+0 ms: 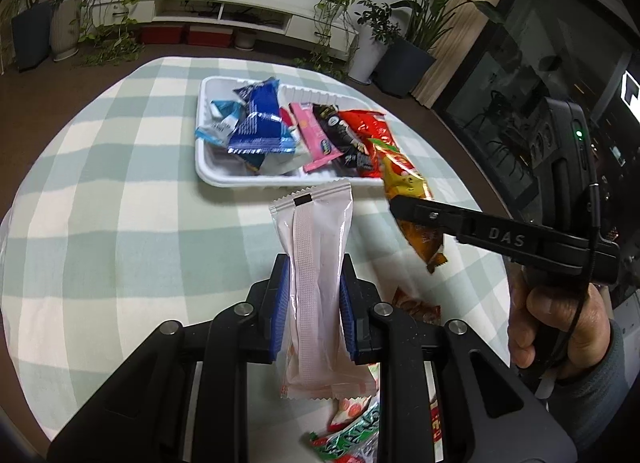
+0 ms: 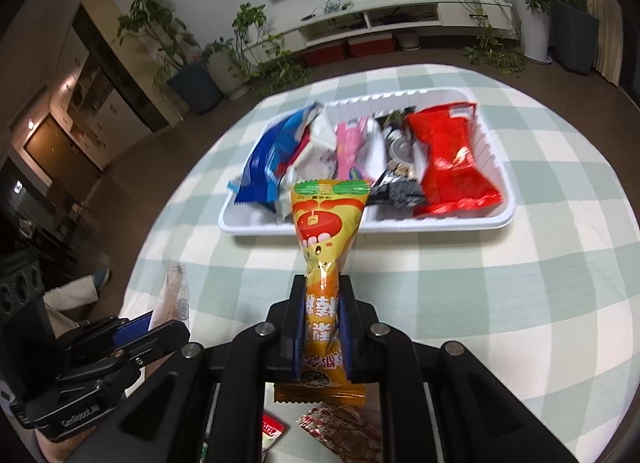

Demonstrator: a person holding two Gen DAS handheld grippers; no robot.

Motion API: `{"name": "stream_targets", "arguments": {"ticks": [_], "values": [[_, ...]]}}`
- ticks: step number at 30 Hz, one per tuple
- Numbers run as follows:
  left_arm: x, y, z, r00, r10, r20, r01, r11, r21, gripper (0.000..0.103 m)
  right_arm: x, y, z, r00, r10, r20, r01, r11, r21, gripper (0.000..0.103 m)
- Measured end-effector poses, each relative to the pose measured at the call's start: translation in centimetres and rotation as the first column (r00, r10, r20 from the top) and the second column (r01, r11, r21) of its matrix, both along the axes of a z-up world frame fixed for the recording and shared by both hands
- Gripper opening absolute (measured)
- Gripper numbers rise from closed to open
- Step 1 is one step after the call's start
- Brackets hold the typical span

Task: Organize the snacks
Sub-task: 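Place the white-pink packet in the tray while the right gripper places the candy stick beside it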

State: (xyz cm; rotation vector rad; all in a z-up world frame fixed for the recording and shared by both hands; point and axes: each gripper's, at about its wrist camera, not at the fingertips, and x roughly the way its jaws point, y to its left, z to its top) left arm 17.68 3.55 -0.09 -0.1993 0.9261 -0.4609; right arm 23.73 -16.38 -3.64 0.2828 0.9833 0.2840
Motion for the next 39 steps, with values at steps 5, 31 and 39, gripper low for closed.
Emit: {"name": "stream_targets", "arguments": {"ticks": [5, 31, 39], "values": [[1.7, -0.8, 1.6, 1.0, -0.01, 0.026, 0.01, 1.0, 0.01, 0.021, 0.4, -3.4, 1.3, 0.997, -0.067, 0.023, 0.067, 0.997, 0.034, 0.015], [19.9, -9.4, -0.4, 1.0, -0.016, -0.014, 0.018, 0.997, 0.078, 0.021, 13.4, -4.0, 0.7, 0.999, -0.03, -0.013, 0.03, 1.0, -0.011, 0.015], [21.7, -9.3, -3.0, 0.999, 0.014, -0.031, -0.011, 0.994, 0.106, 0.023, 15.0, -3.2, -1.4, 0.999, -0.015, -0.04, 0.012, 0.998, -0.063, 0.015]]}}
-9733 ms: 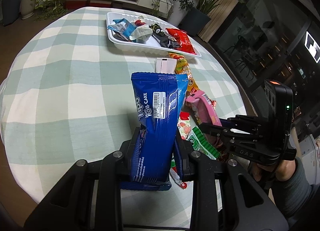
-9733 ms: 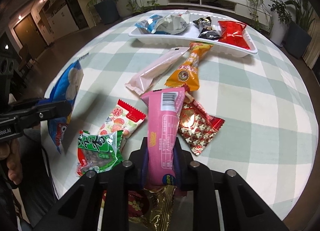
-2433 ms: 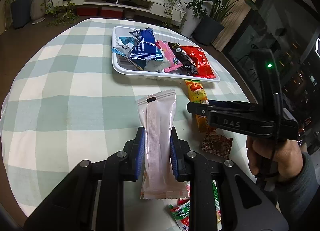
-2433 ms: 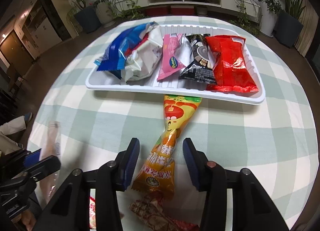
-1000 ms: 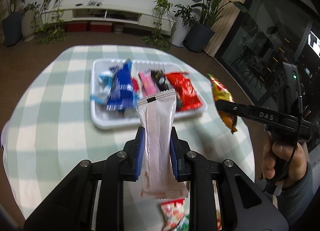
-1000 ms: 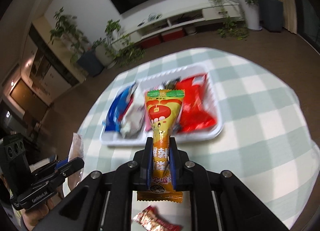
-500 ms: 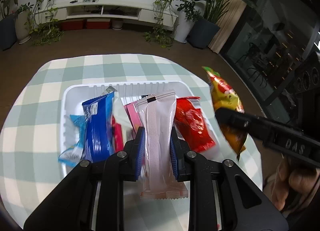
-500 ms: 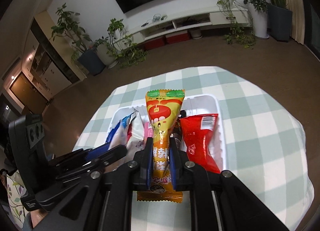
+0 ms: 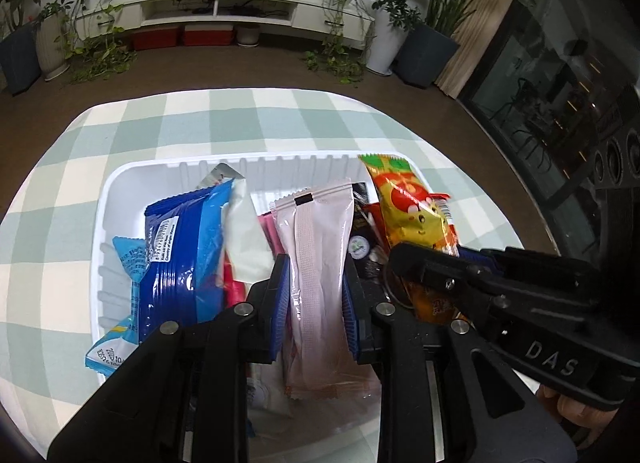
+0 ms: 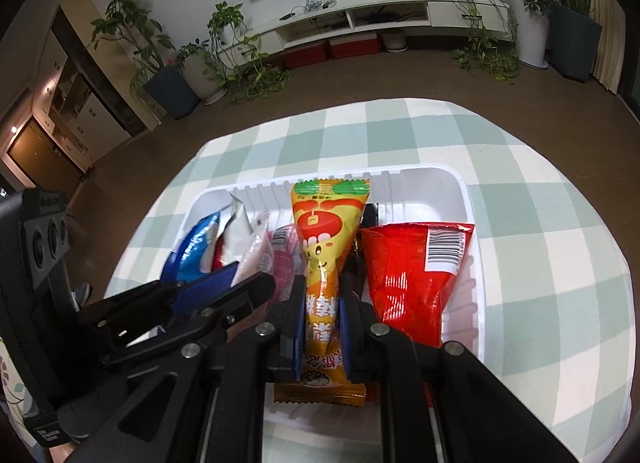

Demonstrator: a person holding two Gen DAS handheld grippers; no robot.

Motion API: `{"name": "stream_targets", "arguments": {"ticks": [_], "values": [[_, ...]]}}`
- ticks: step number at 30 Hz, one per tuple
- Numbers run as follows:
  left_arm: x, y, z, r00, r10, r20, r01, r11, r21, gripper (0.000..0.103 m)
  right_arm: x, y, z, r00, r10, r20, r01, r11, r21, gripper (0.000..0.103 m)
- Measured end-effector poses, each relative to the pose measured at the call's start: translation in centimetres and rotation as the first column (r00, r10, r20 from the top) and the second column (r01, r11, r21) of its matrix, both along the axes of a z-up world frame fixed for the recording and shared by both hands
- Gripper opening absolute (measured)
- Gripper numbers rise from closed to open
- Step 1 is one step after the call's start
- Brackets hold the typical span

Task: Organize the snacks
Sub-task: 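Place the white-pink packet in the tray while the right gripper places the candy stick beside it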

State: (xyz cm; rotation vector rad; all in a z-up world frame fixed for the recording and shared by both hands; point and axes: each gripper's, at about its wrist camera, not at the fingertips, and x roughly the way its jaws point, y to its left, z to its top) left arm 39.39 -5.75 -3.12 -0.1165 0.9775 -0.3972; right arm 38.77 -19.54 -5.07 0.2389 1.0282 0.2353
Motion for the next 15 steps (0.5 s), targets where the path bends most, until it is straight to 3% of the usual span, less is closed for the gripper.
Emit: {"name": "stream_targets", "arguments": {"ticks": [15], "values": [[0.6, 1.0, -0.3, 0.999, 0.034, 0.003, -0.034, 0.999, -0.029, 0.024, 0.9, -0.1, -1.4, 1.0, -0.007, -0.025, 0.006, 1.0, -0.011, 0.019]]}}
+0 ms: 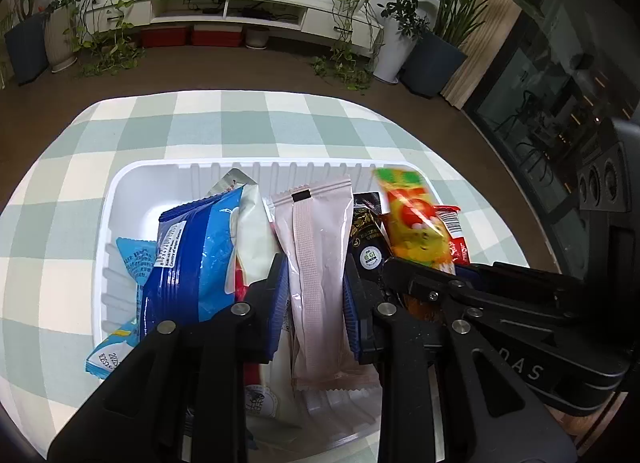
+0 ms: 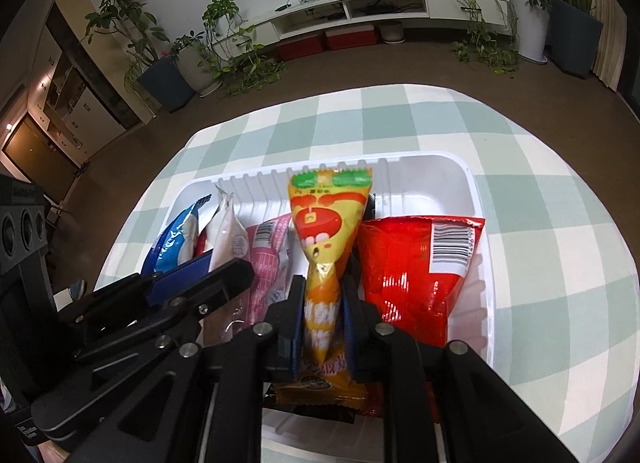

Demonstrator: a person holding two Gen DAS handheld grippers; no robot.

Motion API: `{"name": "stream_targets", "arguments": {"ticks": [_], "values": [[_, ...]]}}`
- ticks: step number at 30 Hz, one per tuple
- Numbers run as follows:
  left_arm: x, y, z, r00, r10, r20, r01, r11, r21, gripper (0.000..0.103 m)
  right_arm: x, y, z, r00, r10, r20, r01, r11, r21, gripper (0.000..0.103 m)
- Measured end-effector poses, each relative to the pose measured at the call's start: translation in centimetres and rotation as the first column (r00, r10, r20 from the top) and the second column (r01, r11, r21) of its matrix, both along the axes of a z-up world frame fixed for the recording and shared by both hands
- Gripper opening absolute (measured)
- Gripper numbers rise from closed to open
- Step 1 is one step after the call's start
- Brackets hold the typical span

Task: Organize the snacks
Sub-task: 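Place the white-pink packet in the tray while the right gripper places the candy stick beside it, then open both grippers and move them back toward the remaining snacks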

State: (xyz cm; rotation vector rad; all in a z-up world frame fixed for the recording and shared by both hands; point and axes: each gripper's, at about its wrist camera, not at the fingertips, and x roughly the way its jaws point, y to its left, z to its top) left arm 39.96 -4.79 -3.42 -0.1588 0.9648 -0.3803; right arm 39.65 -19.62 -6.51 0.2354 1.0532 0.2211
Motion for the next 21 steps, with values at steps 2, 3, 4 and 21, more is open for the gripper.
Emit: {"name": "stream_targets", "arguments": {"ticks": [2, 3, 4, 21], "values": [[-0.1, 0.1, 0.1, 1.0, 0.002, 0.0, -0.002, 1.0, -0.014, 0.024, -0.1, -0.2, 0.0, 1.0, -0.007, -0.002, 0.007, 1.0, 0.004, 0.024], [-0.1, 0.2, 0.2, 1.0, 0.005, -0.001, -0.005, 1.0, -0.02, 0.026, -0.1, -0.4, 0.0, 1.0, -0.012, 0.0, 0.012, 1.0, 0.005, 0.025], [-0.1, 0.3, 0.2, 1.0, 0.009, -0.001, -0.009, 1.0, -0.021, 0.028, -0.2, -0.5, 0.1, 1.0, -0.015, 0.002, 0.015, 1.0, 0.006, 0.026], [-2.9, 0.9, 2.7, 0.999, 0.012, 0.045, -0.009, 0.998, -0.063, 0.059, -1.6, -1.9, 1.7, 0.997, -0.053, 0.053, 0.052, 0.998, 0.021, 0.049]]}}
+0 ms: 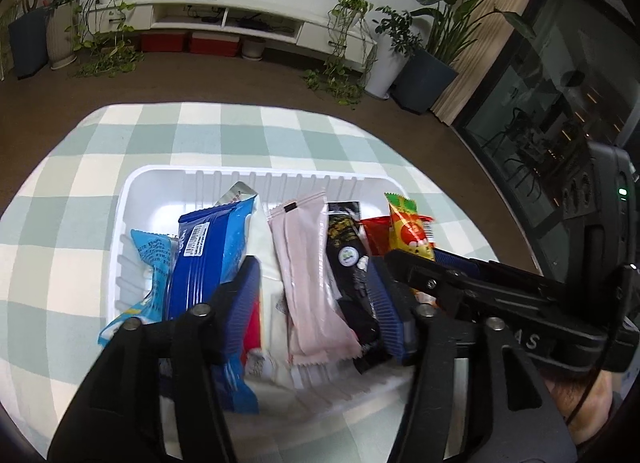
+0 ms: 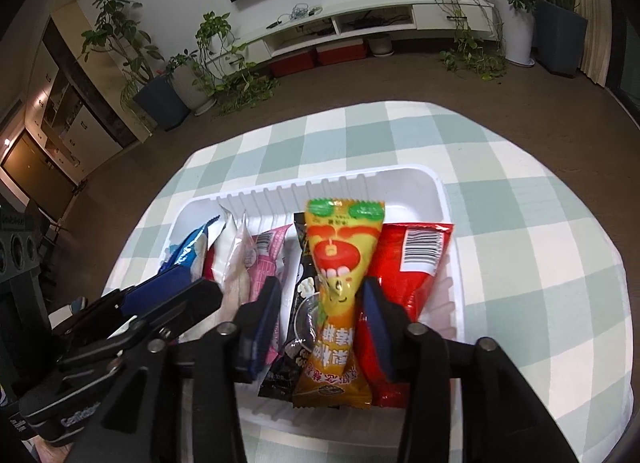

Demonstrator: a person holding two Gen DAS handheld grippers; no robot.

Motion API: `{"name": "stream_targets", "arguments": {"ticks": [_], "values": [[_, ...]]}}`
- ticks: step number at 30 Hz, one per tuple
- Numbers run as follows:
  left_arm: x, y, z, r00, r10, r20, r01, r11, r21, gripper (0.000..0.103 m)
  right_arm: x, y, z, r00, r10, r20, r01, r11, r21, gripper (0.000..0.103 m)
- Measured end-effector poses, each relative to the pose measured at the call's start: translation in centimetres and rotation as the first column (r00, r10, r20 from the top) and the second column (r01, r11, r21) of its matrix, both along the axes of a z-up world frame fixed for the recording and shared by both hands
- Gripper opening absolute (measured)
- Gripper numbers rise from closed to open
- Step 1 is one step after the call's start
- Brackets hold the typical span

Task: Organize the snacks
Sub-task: 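Open both grippers and move them back toward the remaining snacks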

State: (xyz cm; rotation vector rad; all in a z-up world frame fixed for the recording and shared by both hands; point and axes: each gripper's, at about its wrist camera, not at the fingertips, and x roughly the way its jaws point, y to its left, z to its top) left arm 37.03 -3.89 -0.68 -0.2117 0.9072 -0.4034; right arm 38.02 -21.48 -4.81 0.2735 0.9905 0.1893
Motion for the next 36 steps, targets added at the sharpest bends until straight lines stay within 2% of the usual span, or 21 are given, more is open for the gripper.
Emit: {"name": "stream_targets", "arguments": {"ticks": [5, 13, 15, 18, 20, 26, 30, 32, 35, 36], "values": [[-2.6, 0.2, 2.2, 0.999, -0.024, 0.036, 0.025, 0.999, -0.029, 0.071, -1.2, -1.0, 1.1, 0.999, -0.029, 0.026, 0.028, 0.999, 0.024, 0.059], [-8.5, 1.8, 5.3, 0.994, -0.047, 0.097, 0.052, 0.997, -0.052, 0.085, -5.1, -3.4, 2.8, 0.994, -0.081, 0.068, 0.077, 0.995, 0.067, 0.063], [-10.5, 2.3, 5.8, 0.991, -0.056, 0.118, 0.061, 0.997, -0.037, 0.093, -6.6, -3.8, 3.2, 0.994, -0.083, 0.077, 0.077, 0.994, 0.081, 0.064], [-13.8, 3.1, 6.0, 0.987, -0.076, 0.142, 0.076, 0.997, 0.005, 0.099, -9.8, -4.1, 3.8, 0.991, -0.075, 0.111, 0.065, 0.994, 0.09, 0.071], [-15.9, 3.8, 5.8, 0.986, -0.085, 0.145, 0.083, 0.996, 0.014, 0.102, -11.7, -4.2, 3.9, 0.99, -0.064, 0.129, 0.052, 0.994, 0.095, 0.076], [-22.4, 5.5, 4.7, 0.98, -0.131, 0.152, 0.123, 0.991, 0.061, 0.102, -19.0, -3.5, 2.7, 0.991, -0.008, 0.131, -0.008, 0.993, 0.121, 0.078], [-26.5, 5.4, 2.7, 0.979, -0.192, 0.069, 0.179, 0.97, 0.165, 0.102, -23.8, -2.5, 2.0, 0.99, 0.022, 0.14, -0.039, 0.993, 0.116, 0.078], [-28.5, 5.0, 1.7, 0.97, -0.239, 0.047, 0.225, 0.954, 0.201, 0.102, -26.1, -2.0, 1.7, 0.987, 0.047, 0.153, -0.065, 0.991, 0.117, 0.078], [-30.8, 4.3, 0.2, 0.938, -0.345, 0.024, 0.328, 0.909, 0.257, 0.102, -28.7, -1.1, 0.8, 0.987, 0.089, 0.136, -0.106, 0.987, 0.121, 0.078], [-31.5, 4.1, -0.2, 0.926, -0.376, 0.012, 0.357, 0.887, 0.292, 0.102, -29.5, -0.9, 0.4, 0.987, 0.094, 0.129, -0.11, 0.986, 0.125, 0.078]]}}
